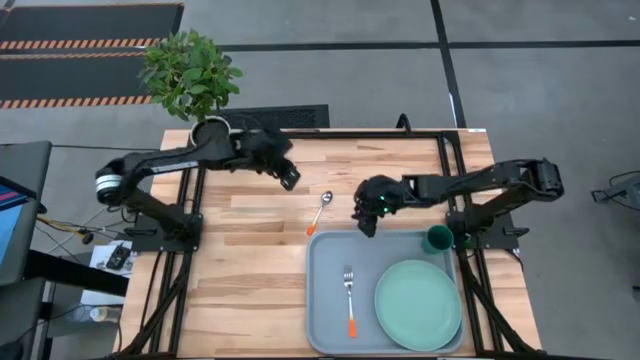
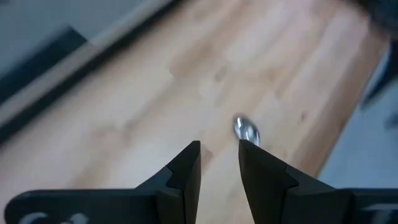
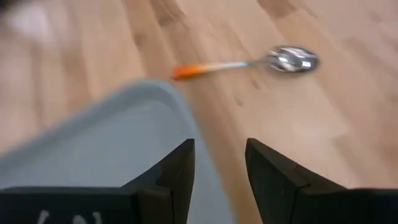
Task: Pick and place plate/cup/fork/spoon on tray
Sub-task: Put the orange spoon beside the orange fork on the blue serving tray
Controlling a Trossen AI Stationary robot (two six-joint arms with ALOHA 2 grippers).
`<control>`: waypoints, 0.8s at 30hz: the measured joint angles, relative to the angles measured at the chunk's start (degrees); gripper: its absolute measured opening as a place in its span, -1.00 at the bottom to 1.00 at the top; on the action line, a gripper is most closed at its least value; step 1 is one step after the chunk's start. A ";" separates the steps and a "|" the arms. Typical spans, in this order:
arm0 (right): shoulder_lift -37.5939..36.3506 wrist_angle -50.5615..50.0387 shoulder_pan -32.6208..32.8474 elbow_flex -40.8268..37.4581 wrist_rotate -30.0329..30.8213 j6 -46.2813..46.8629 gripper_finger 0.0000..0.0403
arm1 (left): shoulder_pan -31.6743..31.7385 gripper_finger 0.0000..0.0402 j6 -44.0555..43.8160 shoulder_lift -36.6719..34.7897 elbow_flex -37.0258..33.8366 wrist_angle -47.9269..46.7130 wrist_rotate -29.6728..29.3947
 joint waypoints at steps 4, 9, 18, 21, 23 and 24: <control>2.44 -6.86 -2.10 4.75 0.10 -12.66 -0.19 | -1.63 -0.53 0.24 4.83 -0.02 -0.52 3.92; 7.76 -6.11 -3.23 11.55 0.56 -29.55 -0.17 | -2.14 -0.53 -2.13 6.06 -0.02 -2.70 9.11; 21.21 -12.26 -3.94 24.59 0.11 -39.49 -0.20 | -2.58 -0.53 -4.22 0.75 0.05 -5.70 5.28; 20.30 -19.94 -4.56 27.69 -2.48 -36.62 -0.21 | -2.69 -0.53 -4.51 0.90 -0.11 -6.85 3.79; 17.84 -23.58 -5.07 27.55 -3.63 -34.50 -0.20 | -2.67 -0.53 -4.73 1.25 -1.60 -3.14 3.88; 16.41 -25.92 -5.38 27.34 -3.67 -33.55 -0.20 | -2.66 -0.53 -5.48 1.32 -2.98 -1.24 4.41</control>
